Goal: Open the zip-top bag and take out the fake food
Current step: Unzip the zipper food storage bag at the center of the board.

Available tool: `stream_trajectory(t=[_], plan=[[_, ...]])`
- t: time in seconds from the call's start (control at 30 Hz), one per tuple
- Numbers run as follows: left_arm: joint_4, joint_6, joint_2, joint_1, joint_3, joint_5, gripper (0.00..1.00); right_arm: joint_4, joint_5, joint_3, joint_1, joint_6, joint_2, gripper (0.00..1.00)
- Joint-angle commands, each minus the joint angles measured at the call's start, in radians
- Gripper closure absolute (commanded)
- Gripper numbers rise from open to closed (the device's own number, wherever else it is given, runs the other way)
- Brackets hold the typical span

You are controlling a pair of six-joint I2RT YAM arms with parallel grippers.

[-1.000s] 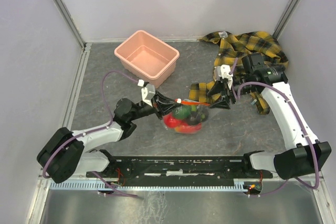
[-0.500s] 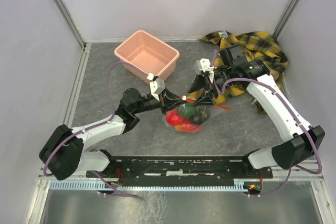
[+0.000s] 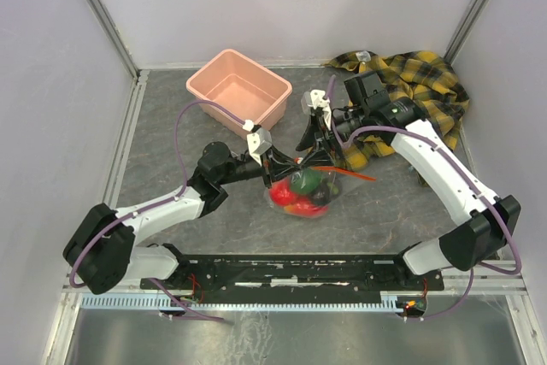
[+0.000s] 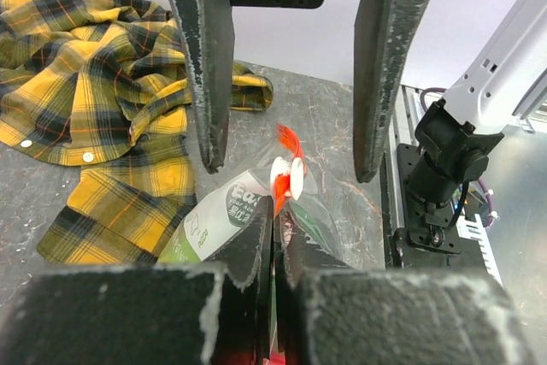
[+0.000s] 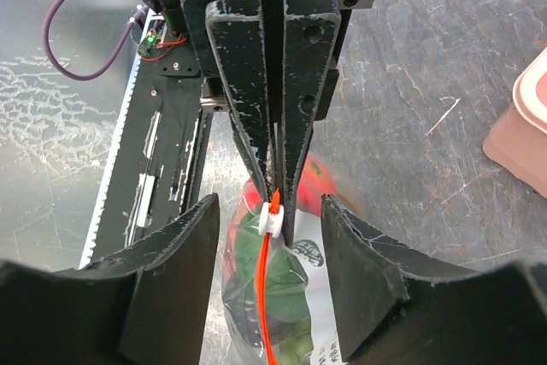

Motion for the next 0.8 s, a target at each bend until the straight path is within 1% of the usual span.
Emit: stream_trajectory(t=[0.0,0.23,0.37,0.6,0.77], plan=[[-0.001,0.052,-0.034,-0.007,0.041,0.019,0.97,0.052,0.007,-0.021,0.000,0.042,-0.015,0.43],[-0.003,0.052,-0.033,-0.009,0.042,0.018,0.97,0.009,0.003,-0.054,0.001,-0.011,-0.030,0.48],[-0.003,0.051,-0.028,-0.009,0.045,0.018,0.97,0.003,-0.012,-0.053,0.001,-0.013,-0.031,0.52],[-0.003,0.042,-0.030,-0.012,0.038,0.019,0.97,0.002,-0.025,-0.050,0.000,-0.006,-0.033,0.55],[-0.003,0.039,-0.037,-0.013,0.030,0.018,0.97,0.008,-0.026,-0.052,0.000,0.011,-0.039,0.60]])
